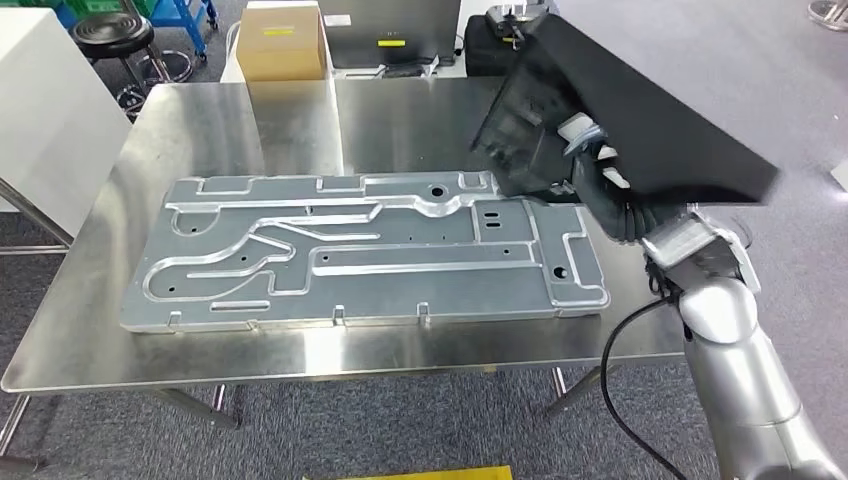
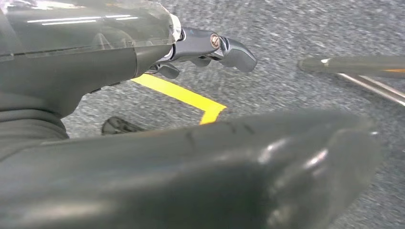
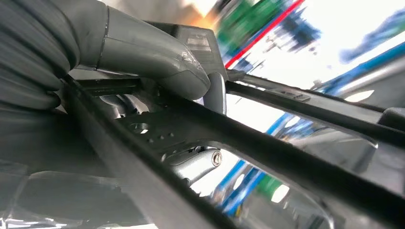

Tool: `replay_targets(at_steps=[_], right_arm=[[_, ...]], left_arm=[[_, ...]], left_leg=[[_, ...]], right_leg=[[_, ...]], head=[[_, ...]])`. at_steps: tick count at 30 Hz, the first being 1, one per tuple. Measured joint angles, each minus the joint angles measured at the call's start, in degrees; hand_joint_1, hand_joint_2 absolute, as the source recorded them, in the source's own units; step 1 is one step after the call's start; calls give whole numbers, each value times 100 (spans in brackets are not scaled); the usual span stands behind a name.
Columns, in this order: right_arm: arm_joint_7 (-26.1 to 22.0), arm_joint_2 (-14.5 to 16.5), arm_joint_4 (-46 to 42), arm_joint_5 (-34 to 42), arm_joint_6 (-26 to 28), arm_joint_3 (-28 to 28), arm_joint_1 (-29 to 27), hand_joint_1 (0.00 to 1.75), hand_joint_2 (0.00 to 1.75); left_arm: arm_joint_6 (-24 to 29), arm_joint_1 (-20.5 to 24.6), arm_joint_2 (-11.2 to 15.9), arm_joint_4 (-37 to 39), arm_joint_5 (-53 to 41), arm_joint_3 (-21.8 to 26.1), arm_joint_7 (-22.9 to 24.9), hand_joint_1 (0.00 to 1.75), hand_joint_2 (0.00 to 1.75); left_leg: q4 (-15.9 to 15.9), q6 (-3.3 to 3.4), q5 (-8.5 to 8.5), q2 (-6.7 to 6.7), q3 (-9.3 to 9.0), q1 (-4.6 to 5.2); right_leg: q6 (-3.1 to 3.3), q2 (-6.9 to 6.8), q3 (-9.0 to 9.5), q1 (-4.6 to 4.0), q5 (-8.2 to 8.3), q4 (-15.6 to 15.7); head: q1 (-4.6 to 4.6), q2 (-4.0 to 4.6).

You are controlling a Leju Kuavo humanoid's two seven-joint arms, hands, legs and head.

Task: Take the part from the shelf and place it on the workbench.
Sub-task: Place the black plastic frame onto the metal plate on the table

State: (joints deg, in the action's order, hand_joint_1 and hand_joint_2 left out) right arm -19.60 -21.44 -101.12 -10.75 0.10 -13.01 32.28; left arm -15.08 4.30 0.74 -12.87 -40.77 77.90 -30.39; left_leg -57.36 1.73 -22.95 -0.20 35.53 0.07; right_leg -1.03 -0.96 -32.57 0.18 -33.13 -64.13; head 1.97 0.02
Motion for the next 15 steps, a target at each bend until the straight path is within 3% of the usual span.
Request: replay_targets(at_steps=[2, 3, 6, 7, 8, 11, 13, 15], right_arm=[[245, 1, 241, -760, 274, -128, 256, 175, 175], [319, 2, 325, -995, 344, -175, 333, 175, 175], [381, 3, 392, -1194, 395, -218, 396, 175, 175], [458, 9, 469, -1406, 436, -279, 466, 175, 175], [630, 44, 669, -1868, 507, -440, 662, 175, 175], [1567, 393, 1787, -4146, 732, -1301, 1686, 175, 175], [1939, 703, 2402, -4938, 794, -1725, 2064, 175, 175], [2045, 946, 2820, -5171, 842, -1989, 2226, 175, 175]], left_arm=[[-15, 56, 0, 0, -40, -37, -13, 0, 0], [-21, 71, 0, 0, -54, -49, -18, 0, 0], [-24, 82, 0, 0, -63, -57, -23, 0, 0], [-27, 88, 0, 0, -68, -60, -28, 0, 0], [-33, 98, -2, 0, -85, -69, -40, 0, 0], [-28, 158, -11, 0, -140, -109, -104, 0, 0], [10, 185, -20, 0, -144, -122, -121, 0, 0], [37, 190, -33, 0, -146, -143, -126, 0, 0]], left_leg=[[-5, 28, -29, 30, -15, 4], [-7, 33, -38, 42, -19, 5], [-11, 33, -45, 52, -21, 6], [-14, 30, -54, 61, -30, 6], [-31, 20, -82, 81, -55, 7], [-113, -61, -185, 150, -82, 20], [-116, -123, -193, 160, -67, 20], [-190, -191, -262, 144, -40, 19]], right_leg=[[-27, 70, -460, 11, -266, -763], [-36, 74, -612, 14, -331, -1001], [-41, 74, -715, 15, -348, -1144], [-41, 73, -751, 18, -288, -1146], [-32, 76, -704, 21, -31, -889], [50, 145, -363, 5, 778, 330], [107, 162, -312, -2, 808, 519], [166, 139, -275, 18, 818, 562]], head=[[0, 0], [0, 0], [0, 0], [0, 0], [0, 0], [1, 0], [1, 0], [0, 0]])
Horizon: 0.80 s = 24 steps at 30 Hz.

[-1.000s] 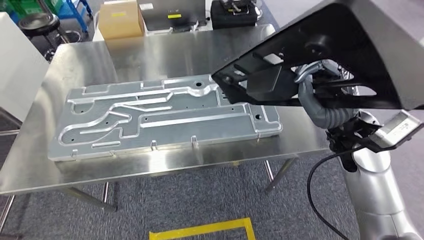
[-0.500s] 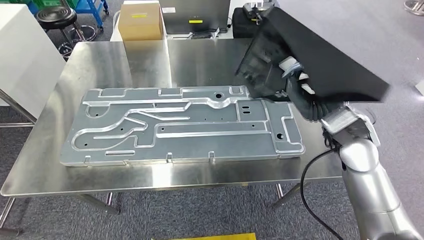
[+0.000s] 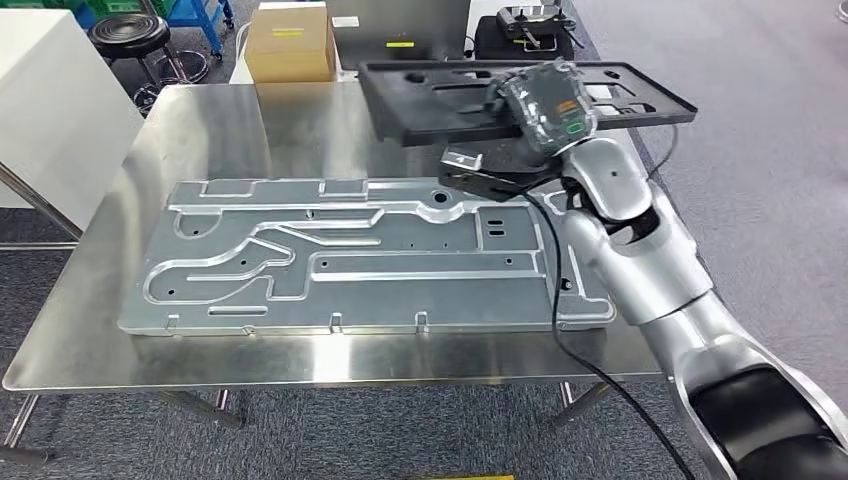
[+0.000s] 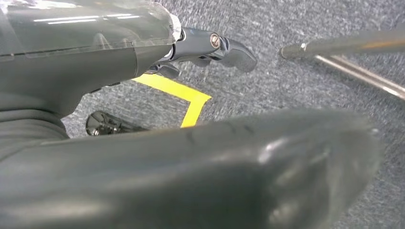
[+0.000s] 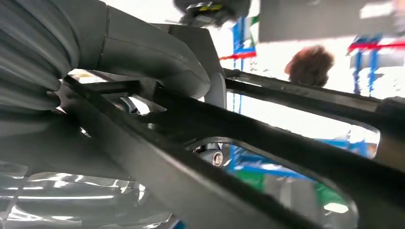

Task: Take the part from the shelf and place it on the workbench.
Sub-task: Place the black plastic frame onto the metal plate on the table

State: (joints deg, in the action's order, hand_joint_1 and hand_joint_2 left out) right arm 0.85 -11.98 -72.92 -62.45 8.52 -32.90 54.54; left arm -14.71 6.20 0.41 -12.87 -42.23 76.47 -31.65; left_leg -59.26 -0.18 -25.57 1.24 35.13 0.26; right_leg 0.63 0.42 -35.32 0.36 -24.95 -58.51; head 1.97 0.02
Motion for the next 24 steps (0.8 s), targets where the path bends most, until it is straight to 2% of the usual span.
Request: replay_targets(at_steps=[2, 4, 5, 6, 7, 8, 10, 11, 14, 16, 17, 19, 20, 21, 22, 24], right_arm=[[20, 170, 253, -34, 49, -145, 112, 175, 175], [29, 283, 443, -39, 85, -240, 187, 175, 175], [29, 318, 515, -42, 85, -277, 203, 175, 175], [35, 352, 579, -62, 68, -311, 212, 175, 175], [55, 390, 639, -109, 19, -349, 227, 175, 175], [85, 432, 692, -170, -45, -387, 250, 175, 175], [172, 544, 820, -337, -208, -483, 337, 175, 175], [224, 632, 935, -433, -301, -552, 401, 175, 175], [389, 1021, 1517, -672, -607, -789, 607, 175, 175], [509, 1323, 2102, -654, -771, -890, 734, 175, 175], [578, 1483, 2433, -603, -837, -921, 793, 175, 175], [753, 1814, 3149, -449, -977, -957, 868, 175, 175], [852, 1954, 3445, -376, -1041, -964, 881, 175, 175], [981, 2087, 3728, -303, -1111, -965, 885, 175, 175], [1124, 2195, 3957, -248, -1162, -957, 888, 175, 175], [1388, 2365, 4323, -187, -1239, -926, 924, 175, 175]], left_arm=[[4, 9, -8, 0, -4, -21, -4, 0, 0], [4, 9, -10, 0, -3, -29, -6, 0, 0], [5, 0, -11, 0, 1, -32, -6, 0, 0], [7, -11, -12, 0, 7, -34, -6, 0, 0], [13, -20, -12, 0, 15, -35, -6, 0, 0], [19, -24, -11, 0, 26, -35, -7, 0, 0], [33, -24, -14, 1, 56, -34, -10, 0, 0], [37, -23, -17, 2, 69, -34, -18, 0, 0], [12, -22, -27, 2, 68, -36, -68, 0, 0], [-55, -8, -31, 2, 27, -46, -119, 0, 0], [-95, 5, -31, 2, 0, -53, -142, 0, 0], [-170, 38, -31, 2, -60, -72, -167, 0, 0], [-197, 55, -31, 2, -97, -86, -172, 0, 0], [-222, 76, -32, 2, -143, -113, -169, 0, 0], [-242, 102, -34, 2, -195, -149, -158, 0, 0], [-258, 168, -50, 3, -277, -231, -118, 0, 0]], left_leg=[[-469, -64, -256, -30, 220, -16], [-1268, -113, -578, -51, 632, -50], [-1542, -132, -636, -61, 791, -68], [-1600, -148, -574, -72, 849, -85], [-1402, -160, -391, -83, 779, -102], [-1000, -169, -135, -97, 606, -118], [-238, -159, 174, -117, 249, -121], [-34, -140, 214, -121, 154, -112], [48, -43, 181, -117, 111, -102], [84, 27, 193, -113, 82, -124], [99, 54, 197, -109, 70, -132], [102, 88, 190, -93, 62, -121], [100, 95, 186, -82, 57, -114], [98, 101, 181, -65, 49, -104], [97, 104, 176, -43, 37, -93], [98, 102, 160, -2, 5, -67]], right_leg=[[53, -37, 40, 21, -1, 32], [76, -64, 57, 21, -25, 29], [77, -76, 70, 20, -41, 26], [70, -84, 88, 22, -61, 20], [59, -89, 112, 28, -86, 9], [43, -93, 142, 34, -118, -5], [-5, -86, 181, 29, -175, -32], [-32, -78, 184, 20, -188, -39], [-108, -62, 179, 3, -196, -23], [-151, -62, 118, 12, -323, -188], [-164, -60, -1, 17, -463, -443], [-170, -55, -397, 20, -792, -1227], [-166, -54, -578, 20, -874, -1547], [-154, -53, -679, 17, -847, -1683], [-129, -53, -669, 10, -707, -1585], [-24, -51, -382, -28, -251, -845]], head=[[1, 0], [1, 0], [1, 0], [1, 0], [1, 0], [0, 0], [0, 0], [0, 0], [1, 0], [1, 0], [1, 0], [0, 0], [0, 0], [0, 0], [0, 0], [0, 0]])
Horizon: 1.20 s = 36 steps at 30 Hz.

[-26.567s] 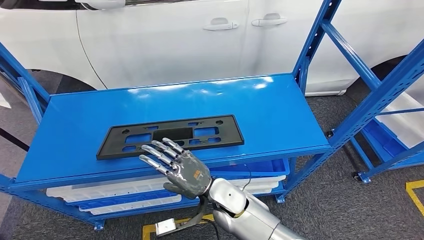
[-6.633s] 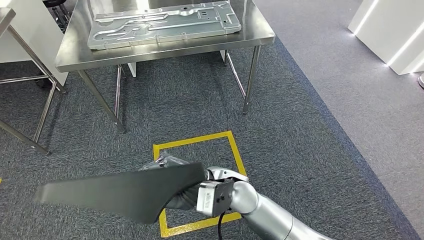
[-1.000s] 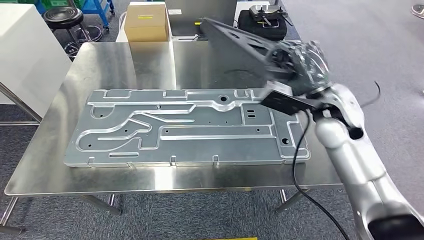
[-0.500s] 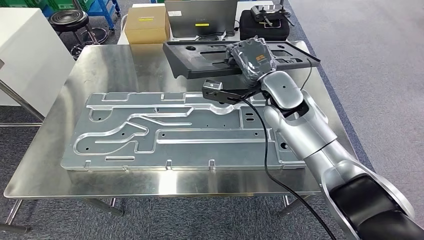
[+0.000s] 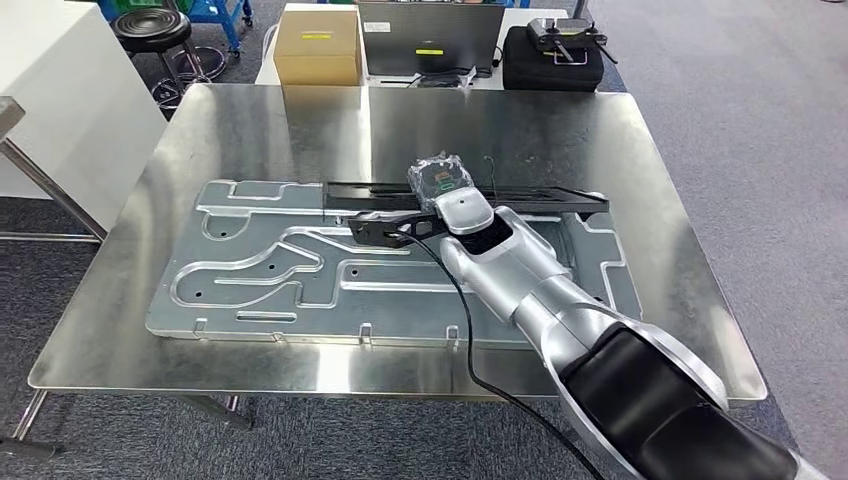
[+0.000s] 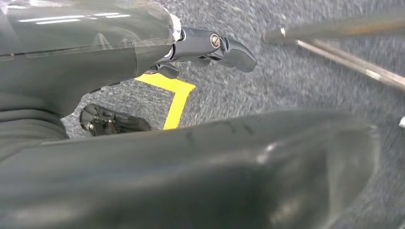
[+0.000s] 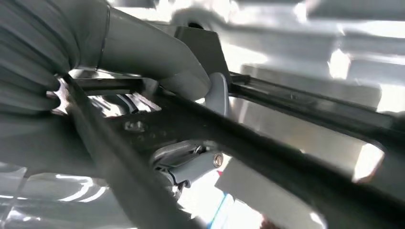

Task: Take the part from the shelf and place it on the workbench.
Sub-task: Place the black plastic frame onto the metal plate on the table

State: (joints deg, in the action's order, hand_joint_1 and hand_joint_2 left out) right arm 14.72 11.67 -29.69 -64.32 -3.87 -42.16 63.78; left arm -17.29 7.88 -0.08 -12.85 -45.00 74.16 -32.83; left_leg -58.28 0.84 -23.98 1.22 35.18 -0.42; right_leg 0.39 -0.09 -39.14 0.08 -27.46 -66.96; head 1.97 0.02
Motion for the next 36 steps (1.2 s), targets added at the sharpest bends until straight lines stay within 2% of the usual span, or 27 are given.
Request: replay_targets(at_steps=[1, 2, 4, 6, 7, 8, 10, 11, 12, 13, 14, 15, 16, 17, 19, 21, 23, 26, 27, 28, 29, 31, 32, 33, 35, 36], right_arm=[[76, 63, 141, 6, -18, 15, 39, 175, 175], [118, 116, 265, 10, -31, 25, 81, 175, 175], [178, 200, 460, 18, -68, 35, 148, 175, 175], [353, 264, 610, 25, -205, 56, 188, 175, 175], [489, 297, 681, 31, -311, 76, 211, 175, 175], [632, 322, 753, 44, -424, 103, 234, 175, 175], [928, 355, 908, 99, -656, 174, 259, 175, 175], [1075, 359, 989, 136, -754, 215, 257, 131, 131], [1221, 359, 1069, 169, -831, 259, 251, 87, 87], [1349, 356, 1139, 192, -887, 302, 246, 44, 44], [1448, 350, 1195, 201, -920, 341, 240, 0, 0], [1519, 340, 1243, 201, -943, 375, 234, 0, 0], [1570, 328, 1285, 196, -959, 404, 226, 0, 0], [1609, 314, 1324, 189, -966, 429, 216, 0, 0], [1649, 279, 1386, 180, -957, 466, 200, 0, 0], [1662, 241, 1428, 171, -945, 487, 190, 0, 0], [1664, 200, 1458, 156, -900, 506, 191, 0, 0], [1586, 149, 1488, 95, -600, 530, 178, 0, 0], [1519, 136, 1492, 71, -436, 544, 174, 0, 0], [1434, 127, 1493, 56, -276, 563, 176, 0, 0], [1344, 122, 1482, 48, -131, 585, 187, 0, 0], [1210, 121, 1438, 45, 58, 625, 235, 0, 0], [1177, 124, 1414, 45, 104, 639, 272, 0, 0], [1154, 130, 1396, 45, 136, 649, 307, 0, 0], [980, 141, 1352, 66, 339, 674, 345, 0, 0], [793, 138, 1298, 94, 584, 704, 346, 0, 0]], left_arm=[[4, 32, -15, 2, -25, -37, 20, 0, 0], [13, 59, -28, 3, -37, -68, 34, 0, 0], [28, 89, -44, 6, -53, -111, 44, 0, 0], [15, 113, -49, 6, -76, -139, 45, 0, 0], [1, 127, -53, 7, -95, -158, 52, 0, 0], [-10, 144, -57, 7, -117, -185, 66, 0, 0], [-10, 186, -62, 8, -167, -242, 119, 0, 0], [-6, 212, -64, 8, -193, -266, 150, 0, 44], [-2, 236, -67, 8, -220, -288, 187, 0, 87], [1, 261, -70, 8, -241, -312, 220, 0, 131], [1, 288, -76, 8, -264, -341, 248, 0, 175], [7, 319, -84, 8, -280, -369, 272, 0, 175], [21, 354, -102, 11, -296, -394, 294, 0, 175], [43, 387, -121, 15, -316, -415, 317, 0, 175], [81, 433, -157, 23, -347, -450, 357, 0, 175], [100, 455, -182, 27, -360, -495, 378, 0, 87], [106, 479, -206, 30, -357, -532, 368, 0, 0], [83, 507, -227, 30, -332, -544, 321, 0, 0], [79, 510, -231, 30, -325, -544, 316, 0, 0], [80, 510, -233, 30, -321, -544, 316, 0, 0], [81, 510, -237, 30, -319, -544, 317, 0, 0], [85, 518, -249, 30, -318, -545, 316, 0, 0], [86, 525, -260, 31, -317, -546, 315, 0, 0], [86, 530, -269, 31, -317, -546, 314, 0, 0], [87, 530, -282, 32, -310, -546, 305, 0, 0], [88, 518, -280, 32, -300, -546, 289, 0, 0]], left_leg=[[-2, -10, -9, 13, -8, 20], [-2, -27, -15, 18, -8, 28], [6, -77, -16, 13, -4, 30], [7, -137, -36, -3, -14, 28], [-78, -168, -104, -18, 15, 28], [-277, -202, -231, -34, 97, 23], [-1007, -262, -587, -60, 426, -16], [-1371, -288, -714, -67, 600, -37], [-1574, -312, -741, -75, 705, -60], [-1549, -335, -654, -82, 700, -84], [-1283, -356, -472, -88, 575, -109], [-867, -382, -260, -95, 378, -138], [-474, -398, -118, -94, 182, -145], [-197, -379, -38, -91, 50, -147], [-40, -293, -48, -81, -16, -121], [-40, -187, -31, -84, -1, -113], [-25, -105, -13, -92, -3, -110], [-23, -43, -11, -99, 2, -81], [-23, -35, -12, -100, 1, -67], [-24, -30, -13, -98, -2, -52], [-25, -29, -13, -96, -8, -38], [-25, -31, -15, -92, -22, -15], [-26, -41, -15, -90, -20, -1], [-23, -58, -11, -89, -13, -1], [-4, -113, 3, -88, -2, -11], [10, -141, 1, -87, 1, -16]], right_leg=[[54, -2, 159, -21, 166, 377], [91, -2, 270, -39, 261, 644], [107, 7, 332, -59, 279, 801], [113, 14, 372, -26, 308, 880], [122, 7, 401, -3, 327, 927], [129, -1, 429, 21, 345, 971], [136, -15, 446, 28, 352, 992], [135, -21, 447, 30, 352, 991], [130, -25, 449, 35, 348, 988], [118, -28, 454, 45, 342, 982], [98, -27, 462, 60, 330, 969], [66, -26, 467, 73, 310, 945], [29, -21, 460, 76, 289, 911], [-12, -14, 443, 72, 276, 880], [-81, 4, 405, 57, 278, 849], [-137, 10, 394, 75, 267, 834], [-179, 10, 278, 93, 75, 558], [-197, 10, -243, 83, -440, -547], [-188, 10, -367, 77, -495, -791], [-166, 10, -389, 69, -438, -816], [-133, 10, -302, 57, -286, -617], [-34, 14, 69, 17, 101, 170], [4, 13, 229, -7, 226, 513], [29, 9, 328, -31, 288, 730], [42, 0, 370, -63, 294, 840], [53, -5, 382, -45, 313, 875]], head=[[0, 0], [1, 0], [1, 0], [1, 0], [1, 0], [2, 0], [2, 0], [2, 0], [2, 0], [2, 0], [2, 0], [2, 0], [2, 0], [2, 0], [1, 0], [1, 0], [1, 0], [0, 0], [0, 0], [0, 0], [0, 0], [0, 0], [0, 0], [0, 0], [0, 0], [0, 0]])
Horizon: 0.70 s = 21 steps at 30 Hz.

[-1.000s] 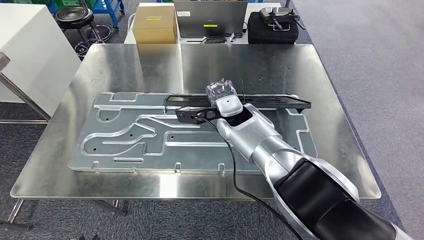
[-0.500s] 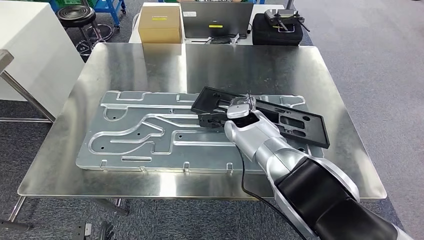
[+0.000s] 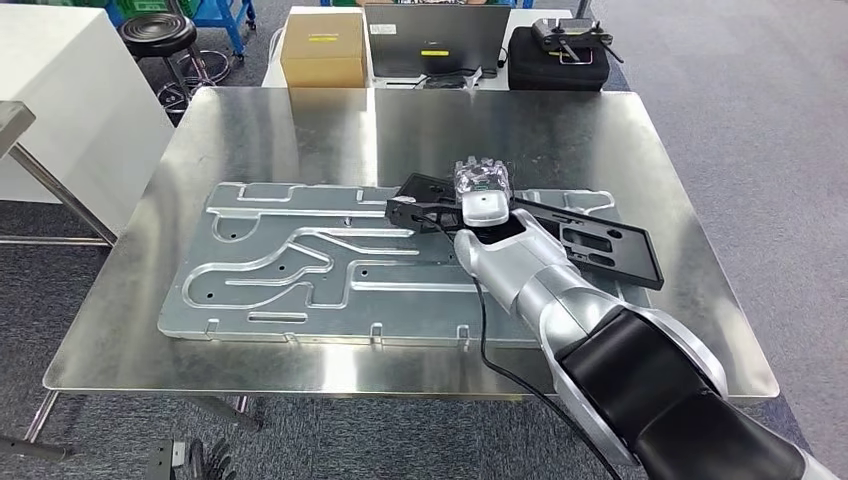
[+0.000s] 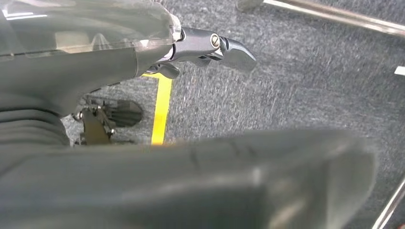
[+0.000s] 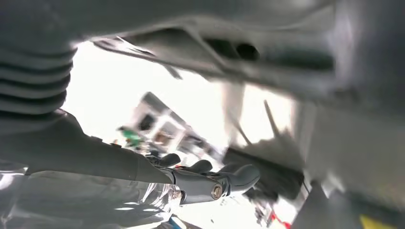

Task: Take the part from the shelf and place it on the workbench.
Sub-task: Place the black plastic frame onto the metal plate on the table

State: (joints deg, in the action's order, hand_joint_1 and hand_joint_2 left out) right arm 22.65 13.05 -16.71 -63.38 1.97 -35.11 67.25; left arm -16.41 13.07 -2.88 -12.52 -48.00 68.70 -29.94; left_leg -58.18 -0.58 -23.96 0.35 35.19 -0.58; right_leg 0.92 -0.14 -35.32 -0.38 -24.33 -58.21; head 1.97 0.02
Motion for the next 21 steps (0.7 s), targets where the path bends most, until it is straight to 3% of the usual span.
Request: replay_targets(at_steps=[2, 5, 7, 8, 11, 13, 15, 17, 19, 21], right_arm=[[-473, -13, -177, 75, 646, 114, 38, 0, 0], [-800, -29, -380, 133, 1044, 287, 127, 0, 0], [-1044, -80, -558, 206, 1290, 398, 12, 0, 0], [-1263, -142, -780, 271, 1543, 480, -130, 0, 0], [-2058, -643, -2389, 626, 2261, 942, -936, 0, 0], [-2587, -1210, -3875, 1141, 2496, 1463, -1747, 0, 0], [-3153, -1886, -5326, 1934, 2633, 2287, -2738, 0, 0], [-3710, -2460, -6479, 2874, 2550, 3414, -3827, 0, 0], [-4323, -2795, -7239, 3784, 2123, 4773, -4951, 0, 0], [-4853, -2902, -7657, 4205, 1321, 6217, -5883, 0, 0]], left_arm=[[-10, -39, 0, 0, 28, 1, -53, 0, 0], [-26, -79, 3, 0, 52, 2, -96, 0, 0], [-28, -120, 8, 0, 80, 4, -120, 0, 0], [-37, -152, 13, 0, 113, 7, -147, 0, 0], [-126, -293, 32, 0, 246, 23, -284, 0, 0], [-214, -444, 38, 1, 351, 61, -403, 0, 0], [-278, -652, 39, 2, 485, 148, -525, 0, 0], [-308, -853, 38, 2, 622, 263, -600, 0, 0], [-318, -982, 39, 1, 714, 381, -628, 0, 0], [-323, -1061, 41, 0, 746, 485, -631, 0, 0]], left_leg=[[-135, -59, -115, -2, 59, 5], [-1122, -135, -603, -4, 501, -15], [-1550, -171, -682, -6, 716, -31], [-1447, -180, -567, -7, 673, -41], [-358, -155, -70, -6, 142, -65], [-27, -69, -26, 33, -47, -62], [-22, 38, -56, 120, -89, -66], [3, 123, -70, 189, -128, -83], [18, 192, -68, 219, -144, -84], [14, 227, -70, 232, -133, -52]], right_leg=[[39, -1, 33, 46, 49, 92], [74, 1, 57, 67, 76, 135], [71, 1, 60, 65, 69, 124], [61, 2, 63, 67, 60, 114], [-19, -17, 84, 58, -4, 63], [-95, -82, 108, 22, -51, 57], [-172, -179, 181, 1, -98, 81], [-255, -158, 206, 22, -242, -32], [-323, -38, -46, 53, -607, -581], [-351, 14, -453, 65, -980, -1335]], head=[[1, 0], [2, 0], [2, 0], [2, 0], [2, 0], [2, 0], [2, 0], [-1, 0], [-2, 0], [-3, 0]])
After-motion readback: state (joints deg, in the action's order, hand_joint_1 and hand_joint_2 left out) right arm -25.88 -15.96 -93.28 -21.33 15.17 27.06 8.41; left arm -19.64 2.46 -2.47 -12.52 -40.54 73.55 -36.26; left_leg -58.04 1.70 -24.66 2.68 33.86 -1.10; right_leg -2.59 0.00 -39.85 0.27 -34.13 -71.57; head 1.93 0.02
